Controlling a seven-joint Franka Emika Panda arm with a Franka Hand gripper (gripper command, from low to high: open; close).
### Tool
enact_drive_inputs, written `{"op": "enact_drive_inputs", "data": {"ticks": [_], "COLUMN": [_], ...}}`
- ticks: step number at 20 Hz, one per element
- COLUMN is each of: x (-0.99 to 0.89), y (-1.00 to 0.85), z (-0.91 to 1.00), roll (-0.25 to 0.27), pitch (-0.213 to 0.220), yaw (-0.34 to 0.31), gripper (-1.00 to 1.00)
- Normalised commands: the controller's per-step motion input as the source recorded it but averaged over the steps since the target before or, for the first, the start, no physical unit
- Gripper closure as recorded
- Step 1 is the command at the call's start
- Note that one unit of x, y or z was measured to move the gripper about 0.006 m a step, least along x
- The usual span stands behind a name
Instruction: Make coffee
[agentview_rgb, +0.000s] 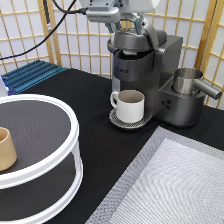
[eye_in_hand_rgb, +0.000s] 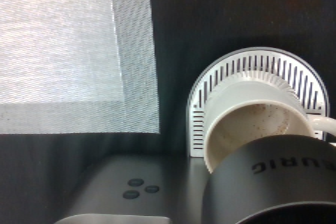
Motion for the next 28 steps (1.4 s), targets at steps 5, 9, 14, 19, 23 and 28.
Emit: {"op": "enact_drive_inputs", "data": {"ticks": [5,9,14,19,23,28], "x": [-0.32,-0.01,0.22,0.24,0.02,-0.06], "y": [0.68,0.91,0.69,0.09,-0.19,-0.24], "z": [0.83,0.44,-0.03,-0.15,-0.15,-0.32], "roll": [-0.04,-0.124,-0.171,-0.118,-0.078,-0.094], "pitch": [-0.026,0.011,0.06,0.054,0.043,0.014], "yaw": [-0.059,-0.06,-0.046,-0.091,-0.103,-0.051], "gripper": [-1.0,-1.0,-1.0,-1.0,-1.0,-1.0]}}
